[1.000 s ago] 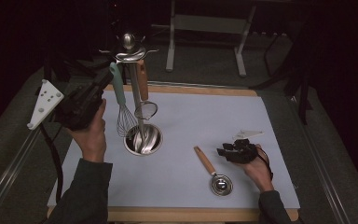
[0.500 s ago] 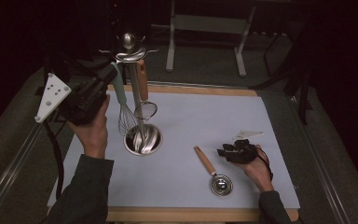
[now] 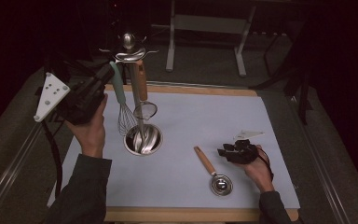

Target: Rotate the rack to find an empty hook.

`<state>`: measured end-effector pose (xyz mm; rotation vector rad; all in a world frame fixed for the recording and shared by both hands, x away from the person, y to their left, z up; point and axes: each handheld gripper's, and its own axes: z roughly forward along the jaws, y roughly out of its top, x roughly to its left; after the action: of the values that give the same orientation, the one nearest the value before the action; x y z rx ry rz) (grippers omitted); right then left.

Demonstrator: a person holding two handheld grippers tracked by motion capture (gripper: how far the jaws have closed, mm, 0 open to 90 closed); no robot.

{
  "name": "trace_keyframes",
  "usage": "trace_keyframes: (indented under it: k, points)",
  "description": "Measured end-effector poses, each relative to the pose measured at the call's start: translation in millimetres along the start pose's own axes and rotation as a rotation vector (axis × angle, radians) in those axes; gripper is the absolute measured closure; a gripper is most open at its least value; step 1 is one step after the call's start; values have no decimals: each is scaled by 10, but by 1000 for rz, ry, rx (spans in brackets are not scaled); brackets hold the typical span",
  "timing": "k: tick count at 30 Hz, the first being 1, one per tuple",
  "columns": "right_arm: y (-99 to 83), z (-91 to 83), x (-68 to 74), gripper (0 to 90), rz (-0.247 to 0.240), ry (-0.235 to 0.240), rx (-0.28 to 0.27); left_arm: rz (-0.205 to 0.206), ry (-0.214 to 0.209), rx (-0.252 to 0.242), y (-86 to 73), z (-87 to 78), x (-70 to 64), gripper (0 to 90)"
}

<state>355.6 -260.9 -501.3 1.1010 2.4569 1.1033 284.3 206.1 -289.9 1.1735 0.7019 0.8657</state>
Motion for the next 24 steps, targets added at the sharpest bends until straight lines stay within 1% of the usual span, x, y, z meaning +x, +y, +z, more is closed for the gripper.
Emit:
trace_keyframes:
  k: [5, 6, 12, 24]
  points:
    - [-4, 5, -3, 597, 0, -1, 1, -2, 10, 3, 7, -2, 28, 899]
    - [-5, 8, -4, 598, 0, -2, 2, 1, 23, 8, 15, 2, 74, 899]
    - [-7, 5, -5, 601, 2, 1, 0, 16, 51, 25, 38, 16, 130, 900]
    - [-13, -1, -15, 602, 5, 1, 3, 11, 80, 33, 42, 60, 209, 900]
